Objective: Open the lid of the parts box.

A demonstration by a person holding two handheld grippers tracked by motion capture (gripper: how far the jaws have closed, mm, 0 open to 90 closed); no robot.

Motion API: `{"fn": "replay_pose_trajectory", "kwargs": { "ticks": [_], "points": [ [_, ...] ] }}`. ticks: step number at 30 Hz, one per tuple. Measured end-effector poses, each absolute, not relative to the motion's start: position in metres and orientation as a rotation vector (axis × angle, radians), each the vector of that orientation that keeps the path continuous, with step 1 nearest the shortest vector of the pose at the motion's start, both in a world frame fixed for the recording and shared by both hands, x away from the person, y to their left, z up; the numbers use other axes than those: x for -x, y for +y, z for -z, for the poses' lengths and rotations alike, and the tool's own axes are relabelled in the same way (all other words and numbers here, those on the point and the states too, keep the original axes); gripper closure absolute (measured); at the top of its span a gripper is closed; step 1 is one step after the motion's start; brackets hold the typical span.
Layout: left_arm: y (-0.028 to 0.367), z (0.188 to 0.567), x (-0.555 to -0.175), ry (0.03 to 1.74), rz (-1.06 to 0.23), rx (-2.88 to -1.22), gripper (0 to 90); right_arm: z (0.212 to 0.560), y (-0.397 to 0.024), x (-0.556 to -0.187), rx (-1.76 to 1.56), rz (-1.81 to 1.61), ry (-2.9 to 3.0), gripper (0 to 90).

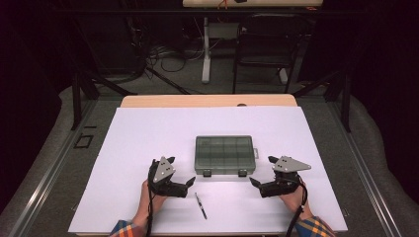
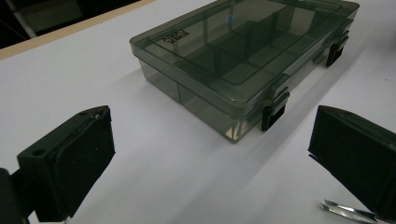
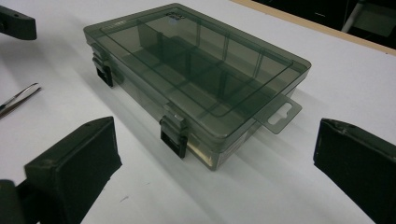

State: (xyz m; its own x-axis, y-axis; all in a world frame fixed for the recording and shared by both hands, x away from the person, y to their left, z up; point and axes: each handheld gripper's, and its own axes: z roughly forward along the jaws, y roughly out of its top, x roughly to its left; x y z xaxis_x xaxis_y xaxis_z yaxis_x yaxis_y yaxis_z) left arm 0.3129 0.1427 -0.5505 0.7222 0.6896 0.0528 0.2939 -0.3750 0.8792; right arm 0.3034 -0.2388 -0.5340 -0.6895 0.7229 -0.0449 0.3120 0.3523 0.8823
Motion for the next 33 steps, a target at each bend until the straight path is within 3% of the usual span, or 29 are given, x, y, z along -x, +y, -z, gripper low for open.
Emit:
{"fn": "replay_pose_trajectory", "kwargs": {
  "ticks": [15, 18, 33],
  "points": [
    [0.129, 0.553, -0.332, 0.705, -0.434, -2.025, 3.6, 0.538, -0.23, -0.322, -0.92, -1.237, 2.259, 0.0],
    [0.127, 0.554, -0.333, 0.686, -0.429, -2.044, 11.0, 0.542, -0.228, -0.325, -0.915, -1.219, 2.294, 2.5],
    [0.127, 0.557, -0.333, 0.661, -0.42, -2.078, 26.4, 0.547, -0.227, -0.326, -0.894, -1.174, 2.334, 26.3]
  ]
}}
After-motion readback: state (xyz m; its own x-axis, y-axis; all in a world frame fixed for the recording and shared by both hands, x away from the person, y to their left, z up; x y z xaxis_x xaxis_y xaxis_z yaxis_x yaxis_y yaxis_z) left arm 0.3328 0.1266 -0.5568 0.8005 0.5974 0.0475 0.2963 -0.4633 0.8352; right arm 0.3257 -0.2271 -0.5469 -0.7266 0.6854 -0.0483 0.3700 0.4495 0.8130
